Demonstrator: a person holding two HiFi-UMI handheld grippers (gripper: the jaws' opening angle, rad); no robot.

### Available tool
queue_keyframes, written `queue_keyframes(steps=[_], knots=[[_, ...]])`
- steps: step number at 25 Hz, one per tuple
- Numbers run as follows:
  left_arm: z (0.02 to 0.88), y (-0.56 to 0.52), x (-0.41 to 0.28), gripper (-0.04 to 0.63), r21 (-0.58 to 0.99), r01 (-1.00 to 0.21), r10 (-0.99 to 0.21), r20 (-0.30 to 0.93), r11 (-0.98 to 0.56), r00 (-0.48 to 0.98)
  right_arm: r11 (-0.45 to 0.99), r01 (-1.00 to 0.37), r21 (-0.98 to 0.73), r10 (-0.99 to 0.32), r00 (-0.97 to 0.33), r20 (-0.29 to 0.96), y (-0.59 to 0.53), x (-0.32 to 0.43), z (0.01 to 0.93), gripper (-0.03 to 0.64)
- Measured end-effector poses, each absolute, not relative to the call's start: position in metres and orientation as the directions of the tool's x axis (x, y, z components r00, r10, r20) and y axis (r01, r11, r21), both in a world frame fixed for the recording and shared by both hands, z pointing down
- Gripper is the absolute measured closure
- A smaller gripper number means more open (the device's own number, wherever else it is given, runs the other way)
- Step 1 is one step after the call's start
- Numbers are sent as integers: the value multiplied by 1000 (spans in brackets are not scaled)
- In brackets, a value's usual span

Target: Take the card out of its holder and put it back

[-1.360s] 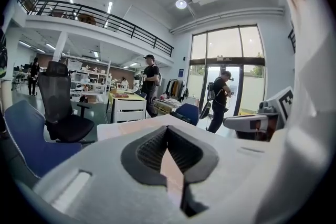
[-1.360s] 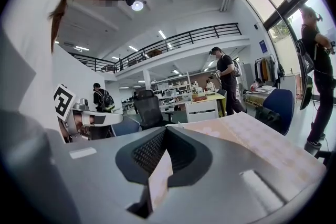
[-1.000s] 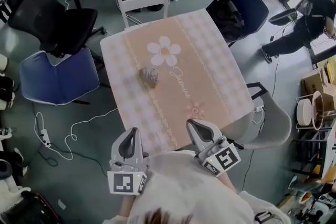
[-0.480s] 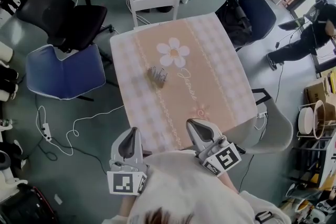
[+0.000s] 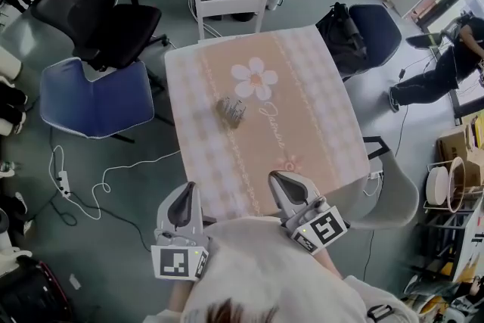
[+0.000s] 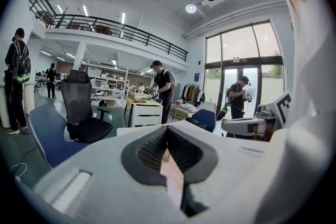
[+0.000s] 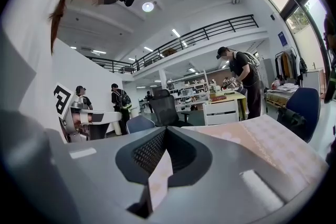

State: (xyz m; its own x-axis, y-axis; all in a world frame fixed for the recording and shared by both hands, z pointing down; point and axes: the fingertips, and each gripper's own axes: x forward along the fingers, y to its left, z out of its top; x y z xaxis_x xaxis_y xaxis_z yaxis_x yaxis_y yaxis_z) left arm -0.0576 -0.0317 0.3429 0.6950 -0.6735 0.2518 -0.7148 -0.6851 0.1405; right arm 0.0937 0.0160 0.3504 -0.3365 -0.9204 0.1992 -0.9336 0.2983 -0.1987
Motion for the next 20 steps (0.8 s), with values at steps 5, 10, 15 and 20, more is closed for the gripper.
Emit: queue_keyframes(steps=[5,10,15,20], knots=[[340,-32,-63,595,143,-744,-703,250,-653,666,334,-923,-191,-907,-370,201,10,91,349,618],[338,-32,-60,595,195,-770,-734,233,-608,638,375,-907,-191,-892,-409,193,5,87,349,618],[342,-30,-61,595,203,-783,-743,248,-588,622,380,-906,-186,-888,-413,200,1,91,352,618],[345,-31,-64,595,210,-801,-760,254,-561,598,396,-898,-189,-881,-430,199,-12,96,350,571]])
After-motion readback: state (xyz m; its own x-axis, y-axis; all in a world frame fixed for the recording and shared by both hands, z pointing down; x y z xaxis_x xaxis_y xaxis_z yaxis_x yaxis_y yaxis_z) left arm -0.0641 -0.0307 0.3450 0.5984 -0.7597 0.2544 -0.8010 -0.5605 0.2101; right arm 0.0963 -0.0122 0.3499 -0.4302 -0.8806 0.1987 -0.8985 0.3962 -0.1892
